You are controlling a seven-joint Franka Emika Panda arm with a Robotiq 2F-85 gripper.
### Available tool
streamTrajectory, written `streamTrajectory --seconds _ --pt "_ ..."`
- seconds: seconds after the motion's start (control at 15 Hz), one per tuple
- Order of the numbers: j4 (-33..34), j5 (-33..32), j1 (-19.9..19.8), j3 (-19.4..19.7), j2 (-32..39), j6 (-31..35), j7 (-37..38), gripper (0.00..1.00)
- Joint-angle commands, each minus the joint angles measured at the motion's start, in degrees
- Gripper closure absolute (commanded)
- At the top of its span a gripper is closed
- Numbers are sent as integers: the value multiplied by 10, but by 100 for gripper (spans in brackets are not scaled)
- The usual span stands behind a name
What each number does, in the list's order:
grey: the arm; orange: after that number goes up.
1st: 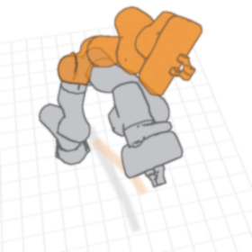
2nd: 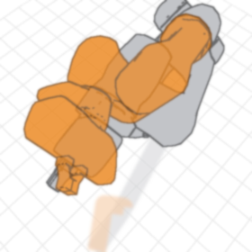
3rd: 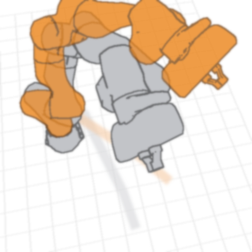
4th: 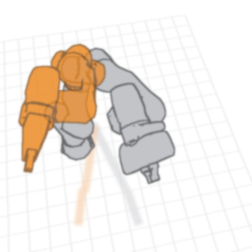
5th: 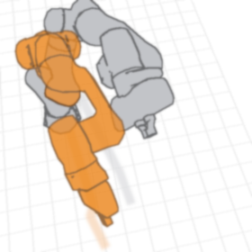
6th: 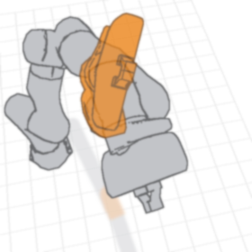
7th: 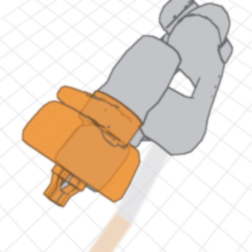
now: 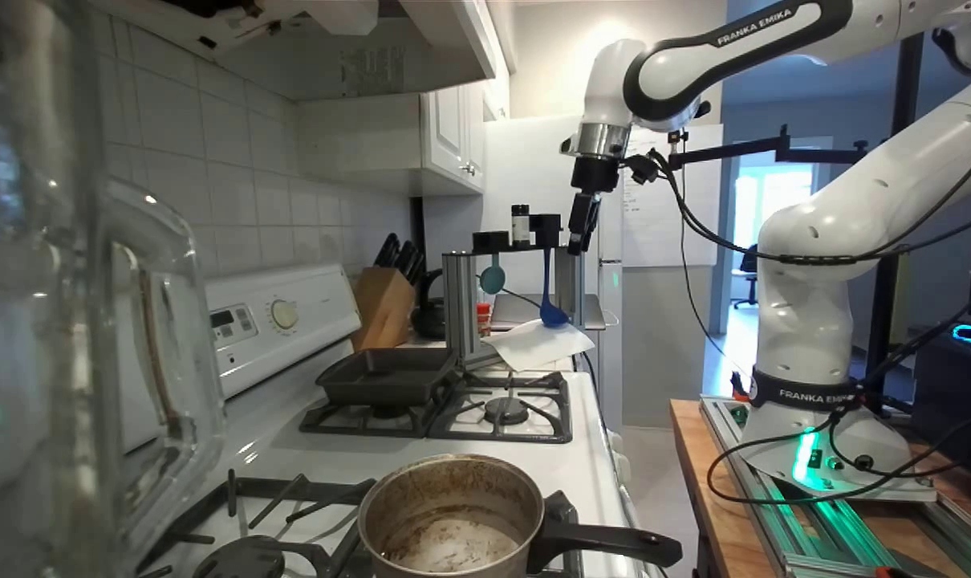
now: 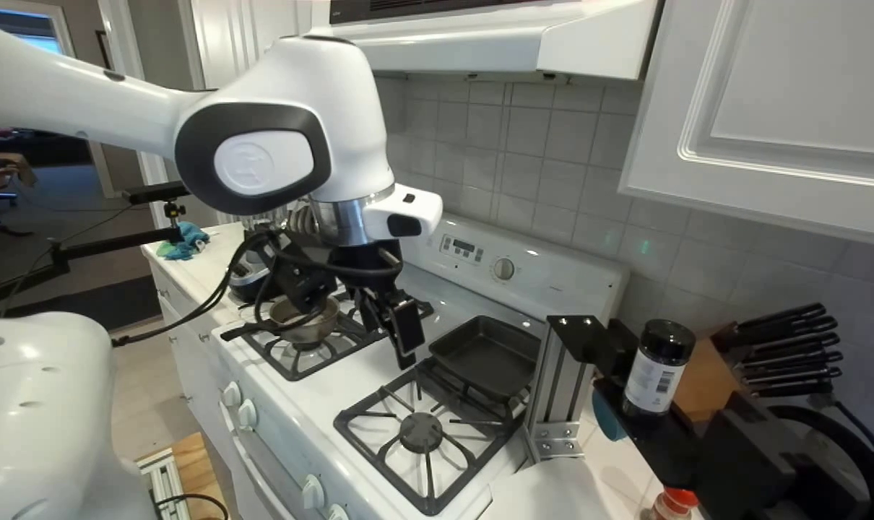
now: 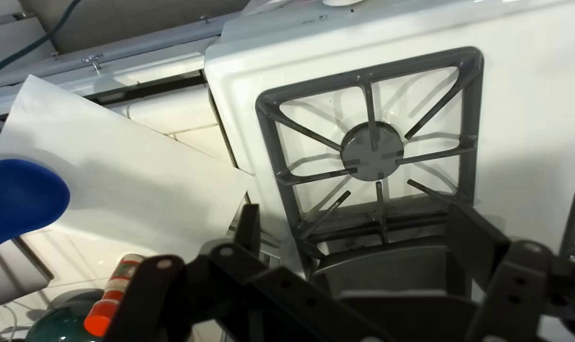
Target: Put the black and white container on top of the shelf on the right.
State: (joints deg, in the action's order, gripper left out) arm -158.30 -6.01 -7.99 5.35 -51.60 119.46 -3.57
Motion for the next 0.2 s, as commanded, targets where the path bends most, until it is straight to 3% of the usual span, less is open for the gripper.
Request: streamTrajectory --seconds 0.0,0.13 --pt "5 -1 4 0 1 -2 3 0" --pt "6 -1 4 0 1 -2 3 0"
